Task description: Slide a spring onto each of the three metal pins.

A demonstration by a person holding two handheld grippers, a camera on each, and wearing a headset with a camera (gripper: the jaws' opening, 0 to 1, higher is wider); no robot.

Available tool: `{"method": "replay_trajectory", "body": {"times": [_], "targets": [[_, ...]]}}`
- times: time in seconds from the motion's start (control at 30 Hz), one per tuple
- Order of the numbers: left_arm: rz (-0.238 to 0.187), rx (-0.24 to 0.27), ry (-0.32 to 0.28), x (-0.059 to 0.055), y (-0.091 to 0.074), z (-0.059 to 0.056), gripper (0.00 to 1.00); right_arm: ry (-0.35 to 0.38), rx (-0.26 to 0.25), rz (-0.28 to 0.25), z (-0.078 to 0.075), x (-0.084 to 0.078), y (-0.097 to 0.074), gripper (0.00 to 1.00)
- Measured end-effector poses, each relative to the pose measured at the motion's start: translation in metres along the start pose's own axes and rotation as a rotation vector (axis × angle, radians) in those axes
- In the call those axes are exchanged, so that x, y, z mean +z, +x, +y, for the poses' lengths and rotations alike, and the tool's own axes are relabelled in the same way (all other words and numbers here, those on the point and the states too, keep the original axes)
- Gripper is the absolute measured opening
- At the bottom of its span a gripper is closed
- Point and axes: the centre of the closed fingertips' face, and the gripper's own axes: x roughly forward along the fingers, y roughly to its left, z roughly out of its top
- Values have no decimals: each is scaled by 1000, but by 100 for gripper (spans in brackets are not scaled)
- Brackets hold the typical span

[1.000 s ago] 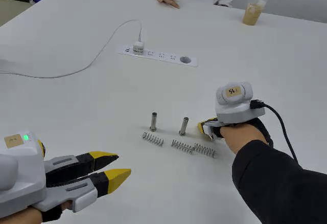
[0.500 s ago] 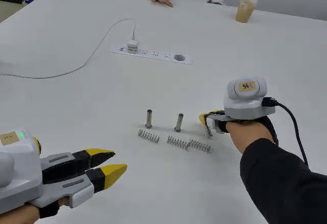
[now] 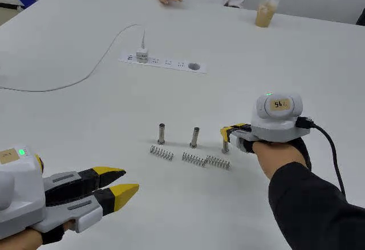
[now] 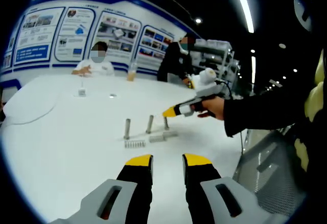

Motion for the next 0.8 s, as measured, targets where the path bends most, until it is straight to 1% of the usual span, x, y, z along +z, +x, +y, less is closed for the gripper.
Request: {"method": "replay_trajectory", "body": {"times": [0.23,0.5,0.8], "targets": [[0,0,5,0,0,0,24,-13,-11,-19,0,-3,-8,9],[-1,-2,6,0,0,0,24,-60,-9,-46,5,-9,-17,9],[-5,-2,7,1,0,0,24,-99,-10,-43,6,-12,-18,10]]}}
